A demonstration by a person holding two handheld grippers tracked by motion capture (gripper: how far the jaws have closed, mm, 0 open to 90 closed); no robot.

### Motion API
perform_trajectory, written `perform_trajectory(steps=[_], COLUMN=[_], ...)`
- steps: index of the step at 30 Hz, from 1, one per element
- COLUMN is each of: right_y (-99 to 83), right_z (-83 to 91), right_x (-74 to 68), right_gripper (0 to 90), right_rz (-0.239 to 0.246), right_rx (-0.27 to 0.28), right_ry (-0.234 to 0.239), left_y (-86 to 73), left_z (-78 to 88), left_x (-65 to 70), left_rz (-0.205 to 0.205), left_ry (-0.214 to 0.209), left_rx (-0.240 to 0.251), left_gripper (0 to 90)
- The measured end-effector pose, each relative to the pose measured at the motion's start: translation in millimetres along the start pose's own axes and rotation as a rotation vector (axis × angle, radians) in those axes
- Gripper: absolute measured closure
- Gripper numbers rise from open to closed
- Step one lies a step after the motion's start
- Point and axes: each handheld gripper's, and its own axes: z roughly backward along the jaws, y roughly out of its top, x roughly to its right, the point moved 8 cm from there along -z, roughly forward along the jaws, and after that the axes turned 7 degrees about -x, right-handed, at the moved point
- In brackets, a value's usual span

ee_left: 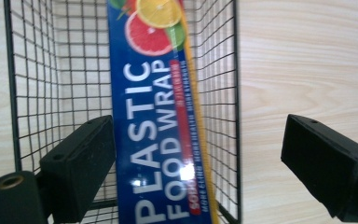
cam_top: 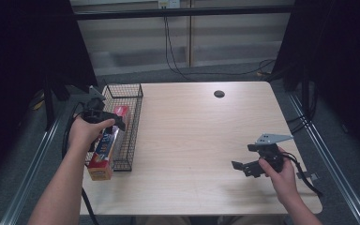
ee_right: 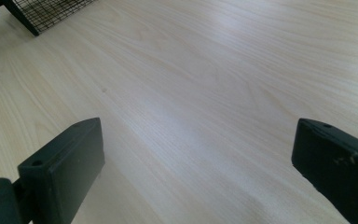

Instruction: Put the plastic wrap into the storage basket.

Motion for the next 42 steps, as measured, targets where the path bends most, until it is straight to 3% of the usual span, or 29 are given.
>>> perform_trajectory(steps=[2, 4, 5, 11, 17, 29, 32, 34, 42], right_y=[0.4, -0.7, -0.7, -0.7, -1.0, -1.1, -1.3, -1.0, -1.0], right_z=[-0.3, -0.8, -0.8, -0.7, -1.6, -2.3, -2.3, -2.1, -1.7], right_x=[-0.2, -0.2, -0.2, -1.0, -1.0, -1.9, -2.5, -2.5, -2.9], right_gripper=[2.2, 2.2, 2.2, 2.2, 2.2, 2.2, 2.2, 2.2, 2.2], right_rz=[0.001, 0.007, 0.007, 0.000, 0.009, 0.006, 0.005, 0.005, 0.007], right_rx=[0.000, -0.007, -0.007, -0.006, -0.009, -0.011, -0.013, -0.012, -0.014], right_ry=[0.000, 0.002, 0.002, 0.005, 0.005, 0.010, 0.012, 0.012, 0.015], left_y=[0.2, 0.5, 0.2, -0.6, -1.3, -4.2, -5.0, -6.3, -9.8], left_z=[3.4, 6.1, 7.8, 9.6, 13.6, 11.0, 10.4, 10.0, 5.4], left_x=[3.9, 8.9, 9.3, 24.0, 39.8, 68.3, 75.5, 79.7, 97.4], left_rz=[-0.021, -0.015, -0.043, -0.066, -0.123, -0.208, -0.214, -0.245, -0.296], left_ry=[-0.003, -0.013, -0.010, -0.025, -0.028, -0.041, -0.049, -0.046, -0.061], left_rx=[0.000, 0.006, -0.004, -0.007, -0.008, -0.022, -0.015, -0.019, -0.018], left_gripper=[10.2, 10.5, 10.5, 10.5, 10.3, 10.4, 10.4, 10.6, 10.5])
